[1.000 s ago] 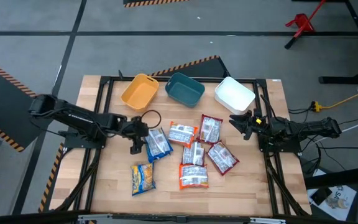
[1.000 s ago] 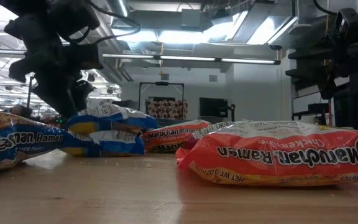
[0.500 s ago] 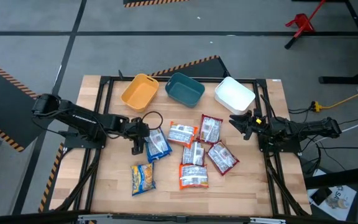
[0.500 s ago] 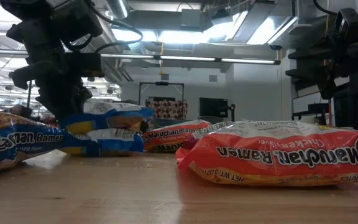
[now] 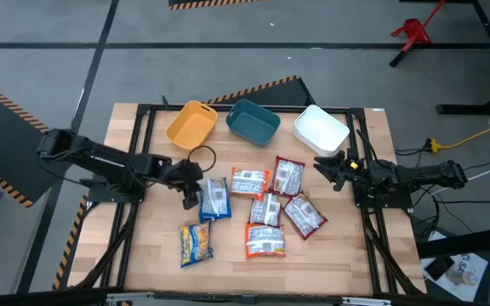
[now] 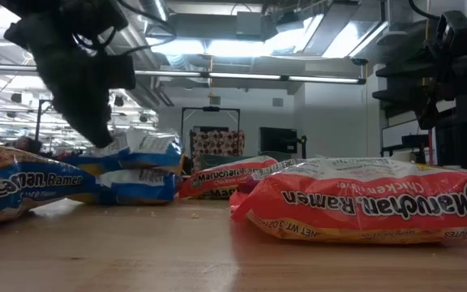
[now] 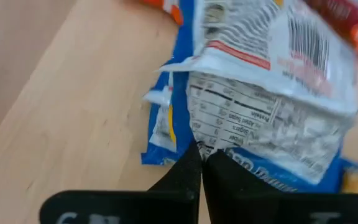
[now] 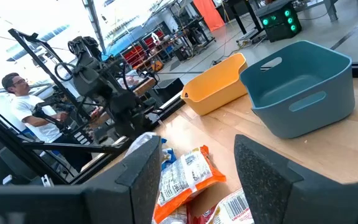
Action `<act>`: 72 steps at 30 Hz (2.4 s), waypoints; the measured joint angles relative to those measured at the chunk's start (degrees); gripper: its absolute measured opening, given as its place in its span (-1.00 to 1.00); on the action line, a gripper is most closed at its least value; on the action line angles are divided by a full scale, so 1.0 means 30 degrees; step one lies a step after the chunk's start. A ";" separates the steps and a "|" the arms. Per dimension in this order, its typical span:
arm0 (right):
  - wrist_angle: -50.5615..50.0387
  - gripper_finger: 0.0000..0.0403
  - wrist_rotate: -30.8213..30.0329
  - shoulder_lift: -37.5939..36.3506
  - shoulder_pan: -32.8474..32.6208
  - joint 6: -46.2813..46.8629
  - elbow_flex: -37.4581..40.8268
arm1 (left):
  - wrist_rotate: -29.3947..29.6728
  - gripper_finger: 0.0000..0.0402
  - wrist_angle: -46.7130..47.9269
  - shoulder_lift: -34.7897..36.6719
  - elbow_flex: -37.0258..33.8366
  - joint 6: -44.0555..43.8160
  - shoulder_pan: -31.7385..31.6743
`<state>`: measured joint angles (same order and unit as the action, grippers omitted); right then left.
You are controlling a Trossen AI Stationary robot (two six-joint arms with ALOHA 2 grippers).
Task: Sort Maruchan noodles
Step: Put the blue noodle pack into the yellow bin
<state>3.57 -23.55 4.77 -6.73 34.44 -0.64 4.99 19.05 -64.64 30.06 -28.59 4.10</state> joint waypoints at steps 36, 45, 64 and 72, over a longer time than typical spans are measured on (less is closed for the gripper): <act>0.0000 -0.05 0.0000 -0.0006 0.0001 -0.0073 0.0000 | 1.0568 -1.00 0.1582 0.6291 0.0029 -1.3436 -0.6477; 0.0000 -0.05 -0.0007 -0.0002 0.0002 -0.0485 0.0000 | 1.0251 -1.00 0.3731 0.6302 0.0029 -1.5798 -0.8846; 0.0000 -0.05 -0.0088 0.0001 0.0003 -0.0655 0.0000 | 0.8965 -1.00 0.2456 0.3626 0.0029 -1.6971 -0.9114; 0.0000 -0.05 -0.0048 0.0001 0.0004 -0.0653 0.0000 | 0.9134 -0.90 0.2254 0.2549 0.0029 -1.7447 -0.9114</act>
<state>3.57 -23.69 4.78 -6.72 32.48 -0.64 32.40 25.81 -56.99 30.15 -80.93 -23.24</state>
